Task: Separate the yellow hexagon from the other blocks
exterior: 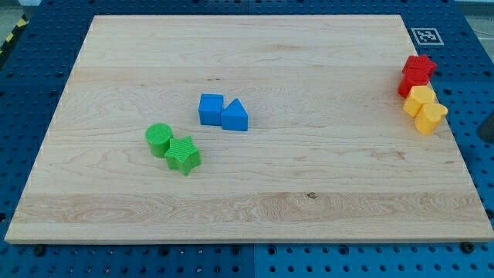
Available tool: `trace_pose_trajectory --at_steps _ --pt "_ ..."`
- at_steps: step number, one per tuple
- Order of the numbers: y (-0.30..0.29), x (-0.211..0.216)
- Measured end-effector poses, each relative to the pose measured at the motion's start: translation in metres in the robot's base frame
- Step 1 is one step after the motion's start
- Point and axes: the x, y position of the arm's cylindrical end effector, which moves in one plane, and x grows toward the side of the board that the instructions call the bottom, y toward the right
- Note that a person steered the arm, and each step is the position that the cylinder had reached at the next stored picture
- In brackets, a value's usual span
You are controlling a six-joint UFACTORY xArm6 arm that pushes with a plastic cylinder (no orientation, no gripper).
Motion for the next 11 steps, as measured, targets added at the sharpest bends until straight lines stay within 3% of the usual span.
trace_pose_trajectory --at_steps 3,5,11 --pt "-0.019 -0.073" --pt "-0.019 -0.051" --pt "-0.088 -0.051"
